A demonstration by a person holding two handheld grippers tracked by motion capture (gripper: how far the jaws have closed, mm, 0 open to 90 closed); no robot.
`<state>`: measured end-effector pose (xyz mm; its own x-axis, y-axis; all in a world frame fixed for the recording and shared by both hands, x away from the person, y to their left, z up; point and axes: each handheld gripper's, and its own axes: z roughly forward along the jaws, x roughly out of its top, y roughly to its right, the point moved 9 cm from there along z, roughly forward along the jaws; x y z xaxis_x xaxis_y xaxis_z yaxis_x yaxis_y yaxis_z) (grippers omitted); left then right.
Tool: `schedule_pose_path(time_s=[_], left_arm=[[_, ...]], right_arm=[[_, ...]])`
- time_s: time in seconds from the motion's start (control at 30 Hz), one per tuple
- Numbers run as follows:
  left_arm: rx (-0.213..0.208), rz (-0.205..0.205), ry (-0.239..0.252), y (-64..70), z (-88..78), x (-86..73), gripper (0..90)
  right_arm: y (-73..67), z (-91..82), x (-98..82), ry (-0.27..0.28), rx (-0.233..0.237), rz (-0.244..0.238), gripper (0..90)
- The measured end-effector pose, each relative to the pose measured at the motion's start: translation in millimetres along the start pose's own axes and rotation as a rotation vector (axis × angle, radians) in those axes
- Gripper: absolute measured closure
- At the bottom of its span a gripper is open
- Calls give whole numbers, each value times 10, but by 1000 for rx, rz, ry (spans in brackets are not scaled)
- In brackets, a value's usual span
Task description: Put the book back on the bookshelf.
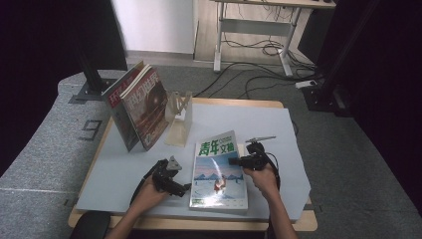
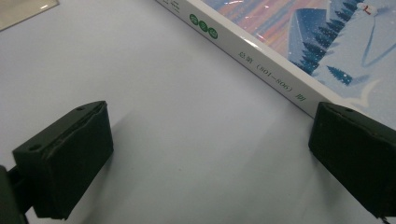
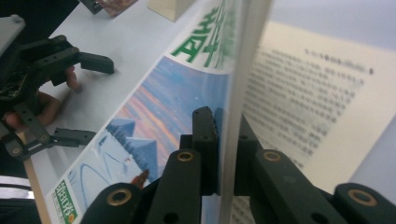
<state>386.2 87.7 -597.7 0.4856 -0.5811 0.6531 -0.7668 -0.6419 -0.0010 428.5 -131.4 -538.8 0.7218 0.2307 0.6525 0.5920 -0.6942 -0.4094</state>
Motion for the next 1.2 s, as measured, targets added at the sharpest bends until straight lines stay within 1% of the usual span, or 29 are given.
schedule_pose_path(time_s=[0.07, 0.13, 0.27, 0.37, 0.4, 0.43, 0.47, 0.5, 0.6, 0.73, 0.83, 0.93, 1.0, 1.1, 1.2], left_arm=[[-2, 0, 0, 0, -2, -1, 0], [-5, 2, -3, -4, -8, -3, 0], [-11, 4, -7, -14, -18, -6, 7], [-16, -9, -4, -30, -36, -2, 33], [-22, -20, -3, -40, -45, 1, 41], [-33, -40, -2, -51, -58, 5, 49], [-44, -71, 7, -59, -68, 16, 60], [-55, -89, 5, -75, -85, 18, 72], [-75, -134, 6, -122, -119, 21, 110], [-97, -146, -5, -144, -153, 30, 141], [-128, -158, 16, -126, -181, 80, 149], [-136, -154, 28, -118, -214, 143, 150], [-148, -161, 44, -118, -239, 198, 155], [-182, -176, 68, -111, -265, 284, 167], [-201, -176, 74, -115, -258, 363, 178]], right_arm=[[-70, -31, 45, 6, -27, -34, 842], [-132, -62, 91, 11, -42, -58, 843], [-224, -134, 160, 21, -60, -79, 843], [-286, -177, 193, 26, -71, -92, 844], [-307, -190, 204, 30, -76, -99, 844], [-328, -205, 216, 36, -80, -107, 844], [-349, -220, 225, 40, -82, -114, 844], [-369, -236, 235, 44, -84, -119, 844], [-421, -286, 260, 54, -86, -136, 844], [-481, -343, 288, 67, -87, -155, 845], [-509, -371, 295, 72, -84, -162, 845], [-533, -392, 301, 78, -83, -170, 845], [-549, -406, 306, 82, -82, -175, 845], [-572, -428, 314, 87, -80, -181, 846], [-590, -446, 322, 93, -74, -183, 846]])
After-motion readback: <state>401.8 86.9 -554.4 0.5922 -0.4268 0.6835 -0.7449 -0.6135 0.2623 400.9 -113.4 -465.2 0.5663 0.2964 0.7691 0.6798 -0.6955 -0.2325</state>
